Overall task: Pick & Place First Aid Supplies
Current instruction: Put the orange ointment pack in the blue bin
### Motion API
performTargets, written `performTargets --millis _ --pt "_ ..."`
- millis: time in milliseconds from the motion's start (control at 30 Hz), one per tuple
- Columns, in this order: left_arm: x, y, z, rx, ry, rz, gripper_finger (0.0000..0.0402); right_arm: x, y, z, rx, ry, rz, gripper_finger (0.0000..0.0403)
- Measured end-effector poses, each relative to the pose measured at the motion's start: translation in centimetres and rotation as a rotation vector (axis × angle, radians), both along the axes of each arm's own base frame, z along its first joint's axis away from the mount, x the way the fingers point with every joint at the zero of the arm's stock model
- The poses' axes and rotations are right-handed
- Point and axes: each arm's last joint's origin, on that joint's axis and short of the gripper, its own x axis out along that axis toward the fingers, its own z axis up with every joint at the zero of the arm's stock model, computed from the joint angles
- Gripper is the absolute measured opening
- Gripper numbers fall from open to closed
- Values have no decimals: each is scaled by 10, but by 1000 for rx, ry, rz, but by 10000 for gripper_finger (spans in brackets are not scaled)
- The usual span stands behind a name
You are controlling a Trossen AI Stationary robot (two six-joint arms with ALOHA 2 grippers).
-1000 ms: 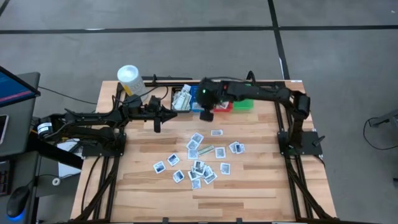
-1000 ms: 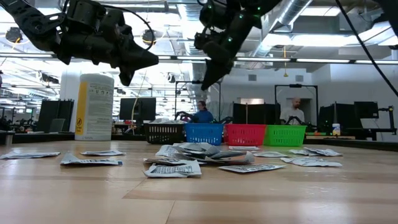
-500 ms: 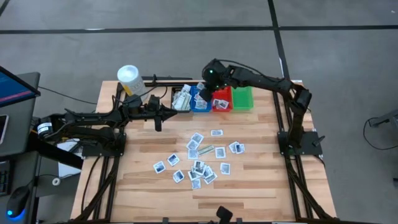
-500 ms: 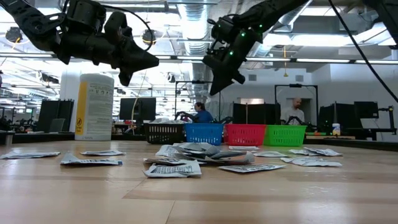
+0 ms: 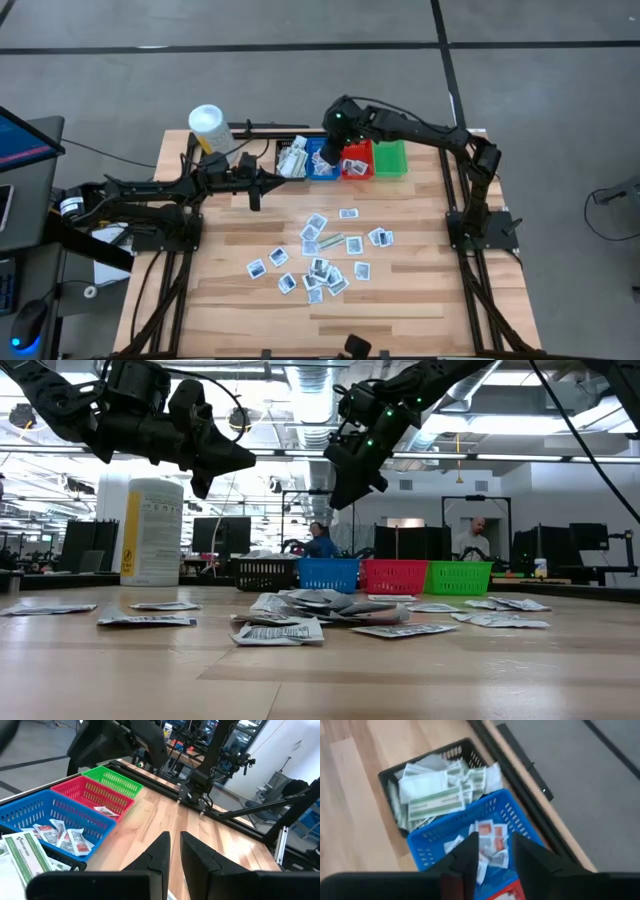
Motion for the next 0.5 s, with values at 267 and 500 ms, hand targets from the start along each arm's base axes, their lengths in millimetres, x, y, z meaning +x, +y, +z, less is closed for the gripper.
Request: performTargets --millis 267,500 --pt "6 -18 0 -39 0 -86 43 -3 36 -12 66 212 122 159" --pt "12 -48 0 -37 4 -196 43 14 85 -12 47 224 262 173"
